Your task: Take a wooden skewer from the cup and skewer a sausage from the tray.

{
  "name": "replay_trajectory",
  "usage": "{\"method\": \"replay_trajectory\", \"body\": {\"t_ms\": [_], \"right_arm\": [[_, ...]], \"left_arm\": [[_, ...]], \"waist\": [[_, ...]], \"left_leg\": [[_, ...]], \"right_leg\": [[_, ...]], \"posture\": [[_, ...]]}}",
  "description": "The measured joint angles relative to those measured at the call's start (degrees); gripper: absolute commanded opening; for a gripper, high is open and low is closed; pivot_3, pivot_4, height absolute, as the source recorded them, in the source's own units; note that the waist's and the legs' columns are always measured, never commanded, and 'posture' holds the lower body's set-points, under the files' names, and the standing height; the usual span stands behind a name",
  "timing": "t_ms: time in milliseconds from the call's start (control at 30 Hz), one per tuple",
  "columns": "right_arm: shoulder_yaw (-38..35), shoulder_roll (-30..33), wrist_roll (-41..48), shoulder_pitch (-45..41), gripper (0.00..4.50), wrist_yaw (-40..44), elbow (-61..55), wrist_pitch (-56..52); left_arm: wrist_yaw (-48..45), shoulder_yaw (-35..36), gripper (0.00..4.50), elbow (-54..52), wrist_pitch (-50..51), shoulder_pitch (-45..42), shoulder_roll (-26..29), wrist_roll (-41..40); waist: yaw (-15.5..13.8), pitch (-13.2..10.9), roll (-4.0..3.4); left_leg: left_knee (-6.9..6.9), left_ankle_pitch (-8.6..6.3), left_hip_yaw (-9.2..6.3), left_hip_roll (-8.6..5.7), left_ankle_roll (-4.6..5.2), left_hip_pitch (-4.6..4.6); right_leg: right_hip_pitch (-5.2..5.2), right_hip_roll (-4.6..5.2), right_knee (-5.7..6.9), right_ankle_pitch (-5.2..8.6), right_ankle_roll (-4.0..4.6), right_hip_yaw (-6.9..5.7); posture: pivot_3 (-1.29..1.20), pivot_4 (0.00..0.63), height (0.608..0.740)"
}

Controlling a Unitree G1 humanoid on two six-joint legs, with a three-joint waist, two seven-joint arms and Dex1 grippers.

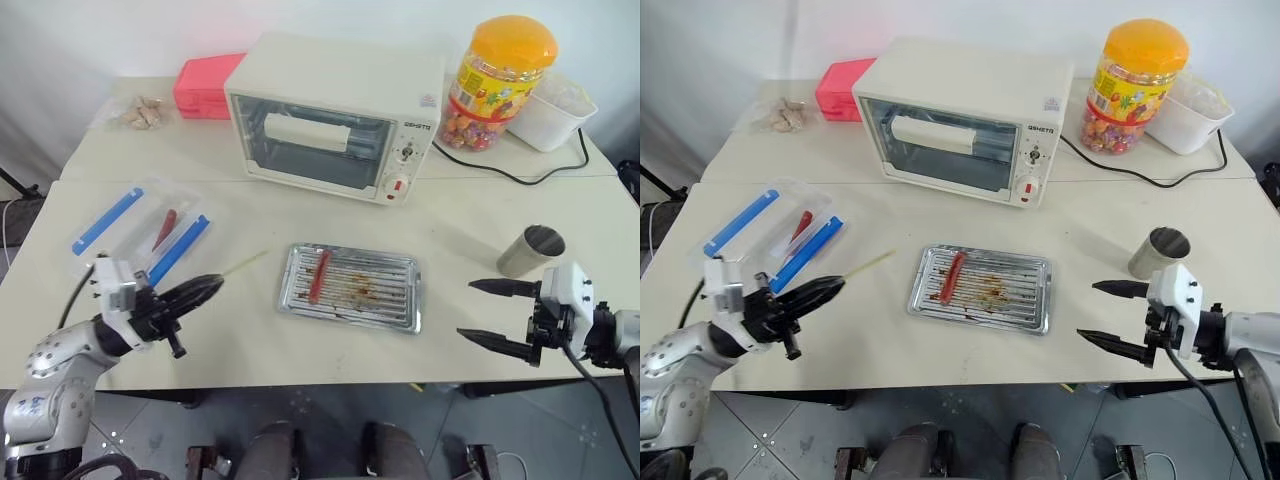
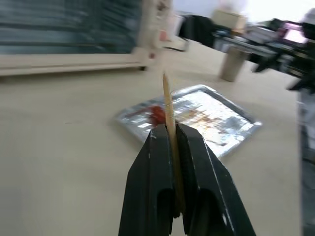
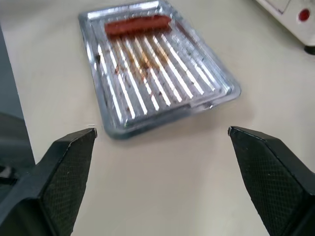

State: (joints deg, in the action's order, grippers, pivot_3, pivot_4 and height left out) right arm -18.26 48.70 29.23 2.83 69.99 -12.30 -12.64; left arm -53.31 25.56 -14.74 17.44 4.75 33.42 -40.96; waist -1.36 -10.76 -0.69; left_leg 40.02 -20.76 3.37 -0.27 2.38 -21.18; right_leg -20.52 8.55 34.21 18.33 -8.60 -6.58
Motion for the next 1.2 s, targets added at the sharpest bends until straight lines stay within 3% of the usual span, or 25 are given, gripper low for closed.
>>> {"method": "replay_trajectory", "body": {"t_ms": [133, 400, 667, 767, 867, 1200], "right_arm": [[3.1, -0.5, 0.0, -3.5, 4.46, -0.6, -1.1, -0.1], [19.6, -5.7, -0.9, -26.1, 4.46, -5.5, -2.7, -11.6], [36.2, -11.3, -10.8, -38.9, 4.46, -6.9, 0.7, -15.9], [40.0, -18.2, -15.0, -45.9, 4.46, -10.3, 6.7, -18.1], [45.5, -19.1, -20.4, -48.2, 4.46, -8.0, 9.9, -10.9], [49.3, -24.1, -29.3, -54.7, 4.46, -3.6, 25.2, 5.0]], "left_arm": [[1.3, 1.7, 0.0, -1.3, 0.7, 3.9, -0.9, -1.6], [2.5, -0.2, 0.0, -3.0, 2.6, 3.0, -1.0, -2.6], [2.5, -2.1, 0.0, -2.6, 2.9, 2.0, -1.0, -2.6], [2.6, -2.3, 0.0, -2.4, 2.9, 2.3, -1.3, -2.6], [3.0, -2.3, 0.0, -2.3, 2.8, 2.5, -1.9, -2.6], [3.5, -2.2, 0.0, -0.8, 2.5, 1.9, -2.2, -2.6]], "waist": [[0.2, 0.0, 0.0], [0.3, 0.0, -0.03], [0.3, 0.0, -0.01], [1.4, 0.0, 0.0], [1.7, 0.0, 0.05], [2.6, 0.0, 0.07]], "left_leg": [[-0.01, -0.01, -0.01, 0.05, -0.02, 0.03], [-0.03, -0.02, -0.04, 0.04, -0.05, -0.05], [-0.02, -0.03, -0.17, -0.04, -0.05, -0.14], [-0.02, -0.01, -0.12, -0.01, -0.06, -0.13], [-0.07, -0.04, -0.2, -0.02, -0.1, -0.13], [-0.02, -0.04, -0.06, 0.0, -0.1, -0.24]], "right_leg": [[-0.02, -0.05, 0.0, 0.0, 0.0, 0.01], [-0.14, -0.03, 0.02, 0.01, 0.02, 0.01], [-0.15, -0.01, 0.06, 0.01, 0.03, -0.11], [-0.24, -0.02, 0.23, 0.02, 0.04, -0.11], [-0.51, -0.02, 0.74, 0.02, 0.05, -0.12], [-0.7, -0.01, 0.83, 0.02, 0.05, -0.12]], "posture": [[0.0, 0.15, 0.74], [0.0, 0.15, 0.74], [0.0, 0.15, 0.74], [0.0, 0.15, 0.74], [0.0, 0.15, 0.74], [0.0, 0.15, 0.74]]}}
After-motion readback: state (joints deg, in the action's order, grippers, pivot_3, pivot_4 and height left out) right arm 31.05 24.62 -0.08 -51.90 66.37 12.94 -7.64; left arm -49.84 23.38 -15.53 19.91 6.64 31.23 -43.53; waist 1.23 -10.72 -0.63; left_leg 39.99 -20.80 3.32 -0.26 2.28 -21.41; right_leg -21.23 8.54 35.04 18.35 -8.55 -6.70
